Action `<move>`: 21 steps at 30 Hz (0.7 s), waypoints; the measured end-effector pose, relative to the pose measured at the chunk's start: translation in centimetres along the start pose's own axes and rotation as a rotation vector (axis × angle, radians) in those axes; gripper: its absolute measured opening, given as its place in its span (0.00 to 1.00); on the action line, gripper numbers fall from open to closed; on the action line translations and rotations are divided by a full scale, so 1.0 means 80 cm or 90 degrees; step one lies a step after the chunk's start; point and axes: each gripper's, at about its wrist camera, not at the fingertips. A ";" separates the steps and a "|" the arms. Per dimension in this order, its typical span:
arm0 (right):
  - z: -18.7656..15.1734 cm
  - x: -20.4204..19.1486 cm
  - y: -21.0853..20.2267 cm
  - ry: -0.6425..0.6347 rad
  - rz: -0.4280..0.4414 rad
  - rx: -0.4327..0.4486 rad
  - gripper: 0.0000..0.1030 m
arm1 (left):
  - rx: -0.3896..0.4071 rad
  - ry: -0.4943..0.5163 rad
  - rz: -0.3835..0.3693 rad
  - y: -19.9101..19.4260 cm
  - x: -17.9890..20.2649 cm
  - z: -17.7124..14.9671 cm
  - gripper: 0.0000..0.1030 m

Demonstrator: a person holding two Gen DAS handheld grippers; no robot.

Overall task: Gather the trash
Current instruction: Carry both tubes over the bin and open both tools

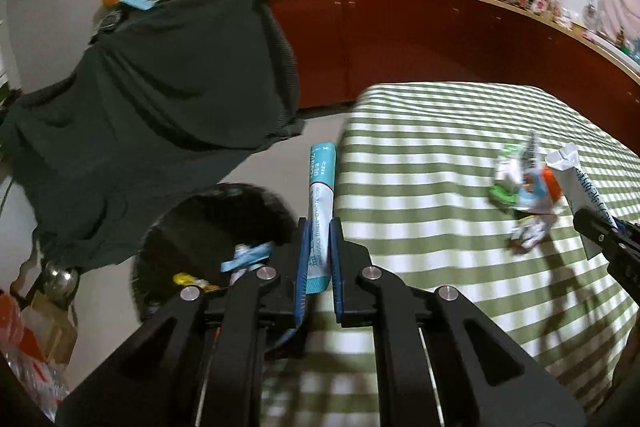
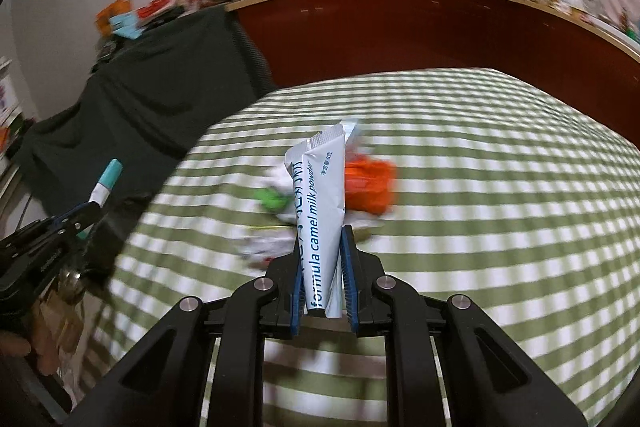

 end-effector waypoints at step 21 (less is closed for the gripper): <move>0.022 -0.231 0.035 -0.138 0.148 -0.010 0.17 | -0.002 -0.092 0.138 -0.015 -0.187 -0.033 0.10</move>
Point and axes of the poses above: each gripper's, at about its wrist camera, not at the fingertips, and y roughly the way its jaws point, x to its right, z to its top, and after that the axes turned 5 degrees about -z, right-handed
